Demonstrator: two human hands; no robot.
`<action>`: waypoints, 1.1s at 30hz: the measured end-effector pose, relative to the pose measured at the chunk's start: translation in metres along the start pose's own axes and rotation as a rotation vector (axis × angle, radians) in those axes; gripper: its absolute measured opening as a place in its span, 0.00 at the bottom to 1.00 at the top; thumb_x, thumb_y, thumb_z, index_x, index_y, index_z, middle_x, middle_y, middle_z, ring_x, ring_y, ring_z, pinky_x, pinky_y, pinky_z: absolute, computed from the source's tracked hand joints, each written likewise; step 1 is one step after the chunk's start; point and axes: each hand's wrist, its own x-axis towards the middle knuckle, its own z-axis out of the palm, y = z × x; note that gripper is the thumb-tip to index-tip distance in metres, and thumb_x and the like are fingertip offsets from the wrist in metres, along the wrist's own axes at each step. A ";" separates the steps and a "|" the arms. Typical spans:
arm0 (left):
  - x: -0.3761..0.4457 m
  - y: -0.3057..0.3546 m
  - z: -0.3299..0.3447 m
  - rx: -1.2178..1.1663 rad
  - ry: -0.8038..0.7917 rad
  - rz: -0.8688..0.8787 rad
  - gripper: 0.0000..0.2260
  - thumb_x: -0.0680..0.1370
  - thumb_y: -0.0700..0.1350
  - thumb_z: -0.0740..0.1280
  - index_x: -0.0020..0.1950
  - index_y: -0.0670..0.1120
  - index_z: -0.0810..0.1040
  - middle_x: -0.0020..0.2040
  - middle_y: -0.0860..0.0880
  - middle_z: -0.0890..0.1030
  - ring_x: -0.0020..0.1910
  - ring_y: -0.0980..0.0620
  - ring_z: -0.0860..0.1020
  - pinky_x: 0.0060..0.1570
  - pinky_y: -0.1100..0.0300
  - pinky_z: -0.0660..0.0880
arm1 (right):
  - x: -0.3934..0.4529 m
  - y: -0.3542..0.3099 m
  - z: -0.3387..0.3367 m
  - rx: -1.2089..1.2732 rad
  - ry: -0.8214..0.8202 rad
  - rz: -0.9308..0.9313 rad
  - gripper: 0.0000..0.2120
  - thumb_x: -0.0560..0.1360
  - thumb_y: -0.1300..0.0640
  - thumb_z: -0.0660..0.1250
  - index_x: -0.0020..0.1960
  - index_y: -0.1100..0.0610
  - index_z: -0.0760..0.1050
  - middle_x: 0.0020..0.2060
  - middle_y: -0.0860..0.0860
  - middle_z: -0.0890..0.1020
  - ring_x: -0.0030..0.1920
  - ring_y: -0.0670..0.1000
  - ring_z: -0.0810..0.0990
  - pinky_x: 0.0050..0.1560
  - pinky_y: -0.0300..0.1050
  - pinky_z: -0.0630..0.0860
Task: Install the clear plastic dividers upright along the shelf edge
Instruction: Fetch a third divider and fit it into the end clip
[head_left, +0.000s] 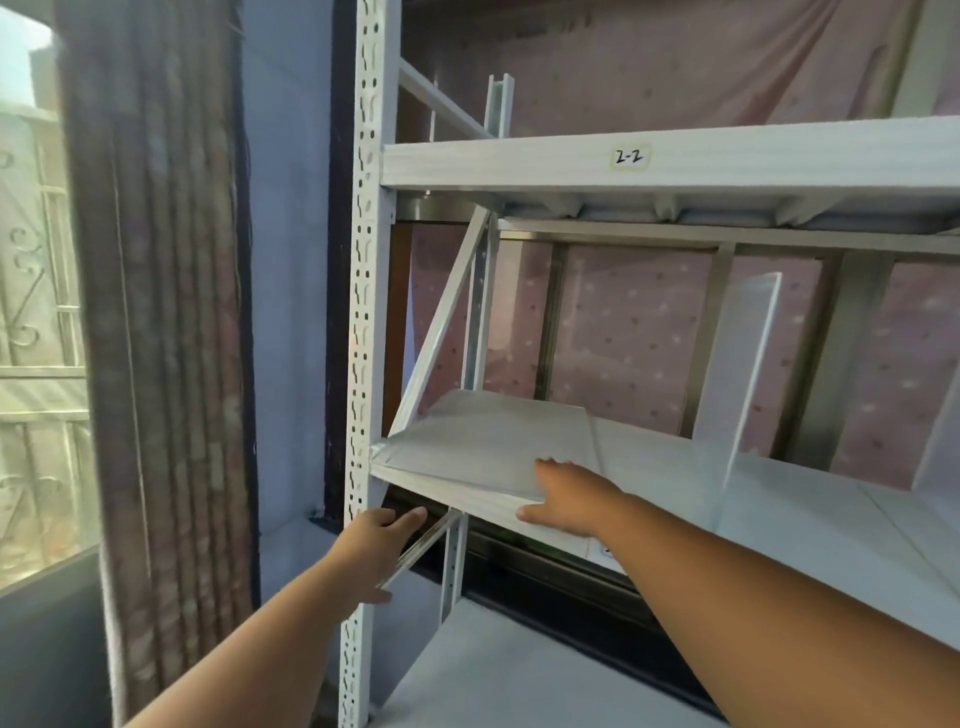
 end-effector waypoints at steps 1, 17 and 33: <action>0.005 0.000 0.003 -0.022 -0.012 0.002 0.25 0.80 0.61 0.70 0.72 0.48 0.76 0.61 0.43 0.80 0.59 0.39 0.81 0.49 0.40 0.85 | 0.004 0.001 0.004 -0.004 0.009 -0.004 0.43 0.80 0.35 0.66 0.83 0.60 0.58 0.79 0.59 0.68 0.75 0.60 0.71 0.71 0.53 0.72; 0.004 0.032 0.027 -0.291 -0.136 0.057 0.27 0.78 0.63 0.72 0.68 0.46 0.74 0.62 0.44 0.80 0.61 0.38 0.83 0.47 0.42 0.87 | -0.028 -0.025 -0.007 -0.157 0.104 -0.031 0.28 0.83 0.37 0.61 0.69 0.58 0.77 0.58 0.59 0.82 0.56 0.60 0.80 0.51 0.52 0.77; -0.073 0.065 0.014 -0.474 -0.336 0.278 0.21 0.81 0.57 0.72 0.73 0.61 0.75 0.68 0.40 0.80 0.60 0.36 0.85 0.55 0.36 0.85 | -0.105 -0.056 -0.021 0.209 0.312 -0.087 0.29 0.85 0.37 0.57 0.84 0.40 0.58 0.70 0.58 0.79 0.64 0.60 0.80 0.60 0.52 0.78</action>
